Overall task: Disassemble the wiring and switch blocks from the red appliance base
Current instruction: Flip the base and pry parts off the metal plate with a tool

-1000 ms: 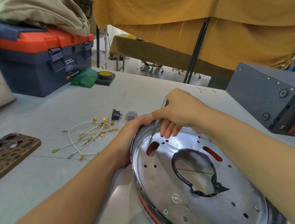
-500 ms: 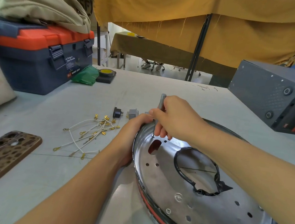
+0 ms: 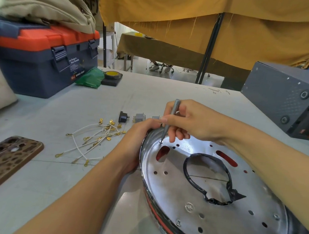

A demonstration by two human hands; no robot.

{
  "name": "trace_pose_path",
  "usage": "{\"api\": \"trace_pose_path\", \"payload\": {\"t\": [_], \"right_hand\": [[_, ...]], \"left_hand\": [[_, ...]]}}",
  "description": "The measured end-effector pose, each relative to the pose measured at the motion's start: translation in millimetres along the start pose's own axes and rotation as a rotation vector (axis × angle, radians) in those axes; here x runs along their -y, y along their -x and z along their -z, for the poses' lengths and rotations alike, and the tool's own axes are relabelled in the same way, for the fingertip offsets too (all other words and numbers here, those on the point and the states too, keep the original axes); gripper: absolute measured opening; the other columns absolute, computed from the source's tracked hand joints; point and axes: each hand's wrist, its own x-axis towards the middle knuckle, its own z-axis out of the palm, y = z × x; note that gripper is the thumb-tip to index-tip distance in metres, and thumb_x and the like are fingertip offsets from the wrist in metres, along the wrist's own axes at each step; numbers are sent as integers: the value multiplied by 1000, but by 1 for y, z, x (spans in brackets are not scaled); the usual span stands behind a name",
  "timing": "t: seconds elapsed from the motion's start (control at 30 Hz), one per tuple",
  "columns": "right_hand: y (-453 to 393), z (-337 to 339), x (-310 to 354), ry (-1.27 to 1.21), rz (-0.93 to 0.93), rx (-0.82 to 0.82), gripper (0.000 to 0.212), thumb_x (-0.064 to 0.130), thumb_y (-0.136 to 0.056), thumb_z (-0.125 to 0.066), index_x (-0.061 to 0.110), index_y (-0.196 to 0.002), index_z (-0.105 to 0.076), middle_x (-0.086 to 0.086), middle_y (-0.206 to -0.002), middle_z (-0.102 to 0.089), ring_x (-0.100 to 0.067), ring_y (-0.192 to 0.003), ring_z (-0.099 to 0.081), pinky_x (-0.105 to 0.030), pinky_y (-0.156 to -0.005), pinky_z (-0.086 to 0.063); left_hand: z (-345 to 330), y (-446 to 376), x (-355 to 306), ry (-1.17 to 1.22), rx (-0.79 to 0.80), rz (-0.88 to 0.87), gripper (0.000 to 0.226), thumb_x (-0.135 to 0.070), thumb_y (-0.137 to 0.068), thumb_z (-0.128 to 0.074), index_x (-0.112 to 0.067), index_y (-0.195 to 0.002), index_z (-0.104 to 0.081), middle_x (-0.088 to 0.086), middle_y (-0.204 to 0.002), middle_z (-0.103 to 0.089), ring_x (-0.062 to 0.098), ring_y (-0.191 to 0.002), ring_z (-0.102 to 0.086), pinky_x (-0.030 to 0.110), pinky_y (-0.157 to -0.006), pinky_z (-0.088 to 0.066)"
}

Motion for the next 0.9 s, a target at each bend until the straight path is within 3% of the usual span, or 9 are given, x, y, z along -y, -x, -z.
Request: {"api": "trace_pose_path", "payload": {"t": [0.13,0.23,0.3,0.4,0.5,0.6,0.67,0.8,0.9], "right_hand": [[-2,12,0,-52,-24,110,19,18,-97,-50,6,-83,-57,-11,-66,-66,-13,-54,-54,-18,-51,-45],[-4,13,2,-43,-48,133,18,17,-97,-50,6,-85,-57,-12,-67,-65,-14,-54,-54,-20,-53,-46],[-5,10,4,-20,-56,112,17,17,-98,-50,7,-86,-57,-8,-62,-64,-11,-49,-52,-20,-51,-44],[-3,6,4,-53,-70,60,15,13,-99,-49,3,-90,-56,-4,-53,-62,-8,-41,-49,-17,-43,-41],[-1,-5,1,-94,-83,-64,20,13,-98,-52,0,-87,-61,-5,-52,-64,-9,-40,-51,-17,-42,-42],[0,-16,-5,-105,-86,-238,32,27,-97,-54,6,-74,-62,-5,-48,-63,-8,-36,-49,-16,-40,-40],[-1,-18,-9,36,-74,-331,40,33,-96,-54,7,-66,-59,0,-43,-59,-5,-33,-49,-12,-41,-39],[-4,-16,-11,241,-54,-412,49,38,-93,-58,9,-54,-50,10,-32,-49,-1,-33,-50,-8,-49,-41],[-3,-15,-11,195,-81,-360,47,38,-92,-59,8,-56,-55,5,-35,-54,-2,-32,-49,-6,-44,-39]], "left_hand": [[-3,-5,-4,-24,-42,71,47,-6,-92,-29,-9,-64,-65,-1,-51,-66,12,-55,-62,9,-44,-44],[-9,-12,-10,-78,-18,78,41,-3,-94,-24,-9,-69,-56,-1,-43,-61,1,-43,-58,9,-43,-42],[-10,-12,-11,-154,-17,111,40,-2,-97,-23,-14,-71,-51,-1,-34,-54,-3,-34,-52,9,-43,-41],[-9,-12,-11,-110,10,117,41,-1,-96,-23,-11,-72,-54,-1,-43,-58,1,-41,-55,11,-49,-42],[-2,-12,-8,-142,30,99,44,4,-97,-21,-13,-70,-52,-2,-37,-55,0,-35,-52,10,-47,-40],[-7,-3,-5,-78,-21,63,37,-4,-95,-27,-5,-74,-58,10,-62,-64,12,-62,-61,20,-66,-45],[-7,2,-5,-30,-46,51,33,-9,-93,-32,-1,-85,-62,18,-82,-63,22,-77,-59,27,-74,-46],[-10,-8,-14,-108,-58,136,42,2,-95,-19,-12,-76,-54,-3,-45,-62,2,-42,-58,11,-46,-44],[-11,-10,-14,-192,-34,118,40,1,-96,-20,-13,-74,-51,2,-49,-59,4,-44,-55,12,-47,-41]]}}
